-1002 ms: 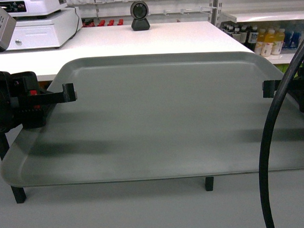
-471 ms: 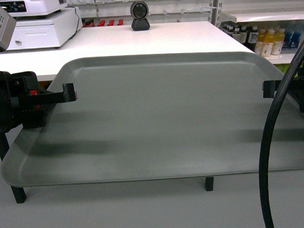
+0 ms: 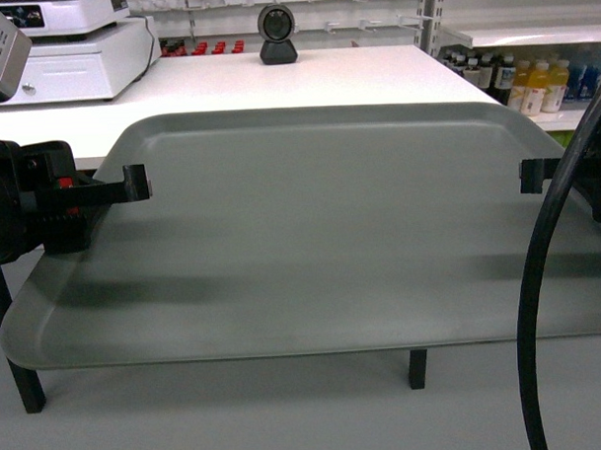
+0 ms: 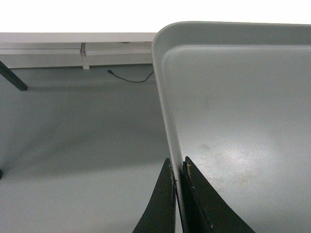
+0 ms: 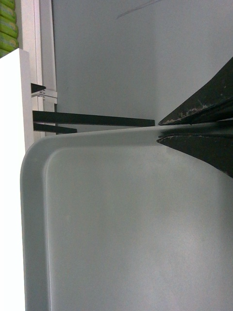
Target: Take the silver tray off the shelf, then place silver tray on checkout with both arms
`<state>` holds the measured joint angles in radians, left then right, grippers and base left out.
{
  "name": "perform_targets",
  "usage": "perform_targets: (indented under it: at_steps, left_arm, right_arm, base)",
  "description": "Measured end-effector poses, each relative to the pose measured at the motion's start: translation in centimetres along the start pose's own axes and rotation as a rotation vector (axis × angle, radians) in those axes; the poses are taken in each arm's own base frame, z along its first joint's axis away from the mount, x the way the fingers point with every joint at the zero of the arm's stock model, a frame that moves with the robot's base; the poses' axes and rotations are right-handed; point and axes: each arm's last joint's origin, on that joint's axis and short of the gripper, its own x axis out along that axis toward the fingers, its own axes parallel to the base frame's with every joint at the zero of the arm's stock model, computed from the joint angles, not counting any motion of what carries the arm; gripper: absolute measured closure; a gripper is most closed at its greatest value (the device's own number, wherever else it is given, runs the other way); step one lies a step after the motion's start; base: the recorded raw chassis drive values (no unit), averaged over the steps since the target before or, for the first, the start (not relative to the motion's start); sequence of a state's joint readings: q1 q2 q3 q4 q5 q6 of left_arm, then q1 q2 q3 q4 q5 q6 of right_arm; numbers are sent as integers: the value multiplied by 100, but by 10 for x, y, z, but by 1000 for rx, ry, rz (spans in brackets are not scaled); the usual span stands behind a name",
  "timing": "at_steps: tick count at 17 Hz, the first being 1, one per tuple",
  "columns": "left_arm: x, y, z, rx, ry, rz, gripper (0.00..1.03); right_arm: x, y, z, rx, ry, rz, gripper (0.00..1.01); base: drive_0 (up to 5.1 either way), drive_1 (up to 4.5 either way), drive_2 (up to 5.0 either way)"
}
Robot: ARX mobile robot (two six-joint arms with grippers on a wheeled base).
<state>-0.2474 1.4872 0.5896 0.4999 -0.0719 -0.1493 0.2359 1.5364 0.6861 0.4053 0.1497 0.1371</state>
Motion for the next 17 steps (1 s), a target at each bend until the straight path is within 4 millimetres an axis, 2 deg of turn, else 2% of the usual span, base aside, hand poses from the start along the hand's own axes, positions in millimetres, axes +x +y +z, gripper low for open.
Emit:
perform_targets:
  at_steps: [17]
  left_arm:
    - [0, -1, 0, 1, 2, -1, 100]
  right_arm:
    - [0, 0, 0, 0, 1, -3, 98]
  base:
    - [1, 433, -431]
